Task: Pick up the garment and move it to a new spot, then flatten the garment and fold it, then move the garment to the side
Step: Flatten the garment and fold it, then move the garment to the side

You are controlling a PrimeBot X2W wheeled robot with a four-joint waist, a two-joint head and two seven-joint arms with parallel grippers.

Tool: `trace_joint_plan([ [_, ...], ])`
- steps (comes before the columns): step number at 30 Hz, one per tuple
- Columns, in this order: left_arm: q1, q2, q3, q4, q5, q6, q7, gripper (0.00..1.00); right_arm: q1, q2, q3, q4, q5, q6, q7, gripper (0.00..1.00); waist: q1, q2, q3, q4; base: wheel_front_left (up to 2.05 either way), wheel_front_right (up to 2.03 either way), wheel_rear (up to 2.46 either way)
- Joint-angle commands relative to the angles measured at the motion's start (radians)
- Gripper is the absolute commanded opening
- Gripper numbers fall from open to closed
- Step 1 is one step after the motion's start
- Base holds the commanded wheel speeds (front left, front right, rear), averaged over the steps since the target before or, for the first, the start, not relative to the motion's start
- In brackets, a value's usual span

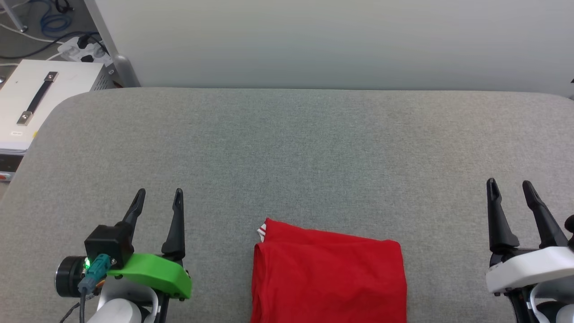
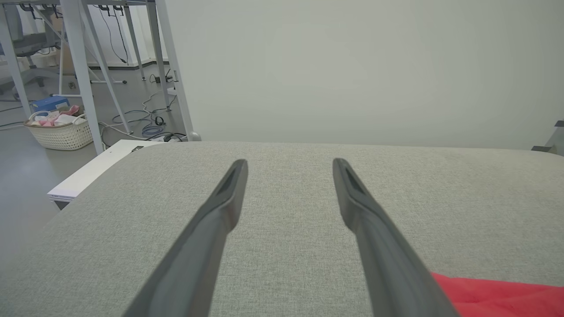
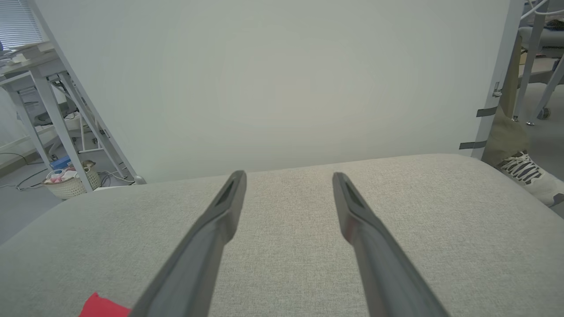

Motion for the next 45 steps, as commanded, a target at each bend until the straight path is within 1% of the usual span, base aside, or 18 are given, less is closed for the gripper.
trace_joint_plan([
  [1,0.015,-0.003,0.006,0.008,0.014,-0.007,-0.006,1.00,0.024,0.001,0.005,-0.011,-0.029,0.000,-0.008,1.00,0.0000,0.0000,-0.011,-0.011,0.00,0.00,0.00],
  [6,0.040,-0.013,0.010,0.030,0.025,-0.019,-0.006,1.00,0.086,0.006,0.014,-0.023,-0.090,0.000,-0.020,1.00,0.0000,0.0000,-0.029,-0.024,0.00,0.00,0.00],
  [12,0.055,-0.029,0.021,0.051,0.041,-0.036,-0.007,1.00,0.135,0.012,0.033,-0.027,-0.104,0.000,-0.024,1.00,0.0000,0.0000,-0.033,-0.033,0.00,0.00,0.00],
  [23,0.060,-0.051,0.056,0.069,0.062,-0.065,-0.007,1.00,0.137,0.019,0.040,-0.031,-0.103,0.000,-0.033,1.00,0.0000,0.0000,-0.026,-0.038,0.00,0.00,0.00],
  [26,0.056,-0.055,0.067,0.069,0.067,-0.070,-0.007,1.00,0.132,0.019,0.034,-0.033,-0.087,0.000,-0.026,1.00,0.0000,0.0000,-0.020,-0.037,0.00,0.00,0.00],
  [28,0.050,-0.060,0.074,0.067,0.070,-0.075,-0.007,1.00,0.132,0.020,0.017,-0.028,-0.051,0.000,-0.008,1.00,0.0000,0.0000,-0.013,-0.032,0.00,0.00,0.00],
  [29,0.047,-0.062,0.078,0.066,0.072,-0.077,-0.007,1.00,0.132,0.018,0.008,-0.029,-0.042,0.000,0.002,1.00,0.0000,0.0000,-0.010,-0.029,0.00,0.00,0.00],
  [31,0.039,-0.070,0.087,0.062,0.076,-0.082,-0.007,1.00,0.137,0.017,-0.012,-0.021,0.013,0.000,0.040,1.00,0.0000,0.0000,-0.003,-0.021,0.00,0.00,0.00],
  [36,0.022,-0.089,0.106,0.049,0.093,-0.095,-0.007,1.00,0.163,-0.053,-0.029,0.002,0.125,0.000,0.169,1.00,0.0000,0.0000,0.020,0.006,0.00,0.00,0.00],
  [42,0.010,-0.114,0.119,0.032,0.114,-0.110,-0.007,1.00,0.197,-0.112,0.046,0.032,0.289,0.000,0.373,1.00,0.0000,0.0000,0.054,0.035,0.00,0.00,0.00],
  [45,0.000,-0.127,0.123,0.025,0.125,-0.118,-0.007,1.00,0.197,-0.133,0.083,0.050,0.355,0.000,0.449,1.00,0.0000,0.0000,0.076,0.050,0.00,0.00,0.00],
])
